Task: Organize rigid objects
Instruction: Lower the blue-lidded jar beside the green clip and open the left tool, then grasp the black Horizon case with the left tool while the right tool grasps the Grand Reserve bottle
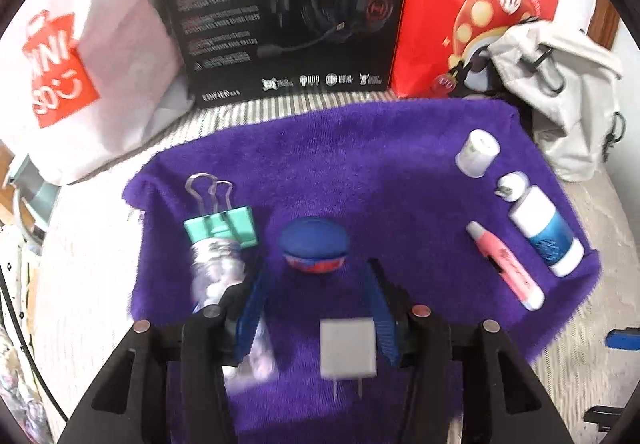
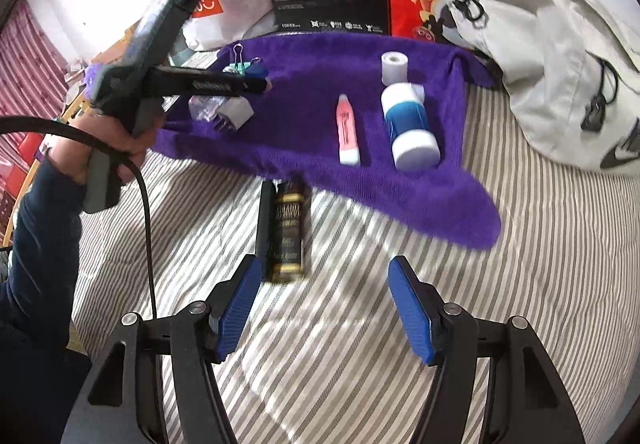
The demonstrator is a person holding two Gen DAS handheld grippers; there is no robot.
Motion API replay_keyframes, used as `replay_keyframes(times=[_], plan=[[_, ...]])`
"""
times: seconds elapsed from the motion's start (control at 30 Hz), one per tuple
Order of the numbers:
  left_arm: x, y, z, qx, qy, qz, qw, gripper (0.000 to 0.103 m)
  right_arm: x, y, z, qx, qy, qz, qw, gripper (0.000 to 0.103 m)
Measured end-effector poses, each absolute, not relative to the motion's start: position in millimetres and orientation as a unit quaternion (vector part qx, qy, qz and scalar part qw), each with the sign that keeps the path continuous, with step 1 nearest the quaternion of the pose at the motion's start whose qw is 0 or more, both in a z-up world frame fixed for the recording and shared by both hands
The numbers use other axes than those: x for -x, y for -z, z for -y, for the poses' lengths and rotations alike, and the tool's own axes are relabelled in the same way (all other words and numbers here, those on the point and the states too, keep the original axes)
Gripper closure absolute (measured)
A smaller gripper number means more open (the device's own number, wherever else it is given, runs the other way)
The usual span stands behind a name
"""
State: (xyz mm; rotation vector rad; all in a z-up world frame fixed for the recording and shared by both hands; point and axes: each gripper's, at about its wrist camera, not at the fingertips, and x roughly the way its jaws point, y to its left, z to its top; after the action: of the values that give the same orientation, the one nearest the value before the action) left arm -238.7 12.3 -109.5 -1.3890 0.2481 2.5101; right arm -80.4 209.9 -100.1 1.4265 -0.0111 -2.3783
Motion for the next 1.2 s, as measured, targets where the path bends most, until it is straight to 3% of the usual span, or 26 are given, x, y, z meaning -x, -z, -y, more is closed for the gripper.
replay_keyframes(times=[0.1, 0.23, 0.3, 0.53, 0.87, 1.2], plan=[[216, 91, -8, 0.460, -0.873, -0.088, 0.133, 0.032, 69, 102, -214, -0.510, 0.842, 0.004, 0.175, 0.037], [177, 73, -6, 0.449, -0.878, -0.078, 0.149, 0.029, 52, 99, -225, -0.509, 0.846, 0.008, 0.159, 0.037], [158, 72, -9, 0.452, -0.875, -0.074, 0.158, 0.022, 44, 98, -233, -0.506, 0.849, 0.009, 0.149, 0.037], [111, 86, -34, 0.475, -0.859, -0.015, 0.192, 0.021, 21, 92, -249, -0.503, 0.853, 0.014, 0.136, 0.037], [112, 136, -71, 0.519, -0.836, -0.055, 0.171, 0.021, -5, 96, -240, -0.501, 0.851, 0.014, 0.156, 0.036], [100, 130, -46, 0.517, -0.840, -0.041, 0.156, 0.021, -1, 108, -245, -0.510, 0.847, 0.024, 0.152, 0.034]])
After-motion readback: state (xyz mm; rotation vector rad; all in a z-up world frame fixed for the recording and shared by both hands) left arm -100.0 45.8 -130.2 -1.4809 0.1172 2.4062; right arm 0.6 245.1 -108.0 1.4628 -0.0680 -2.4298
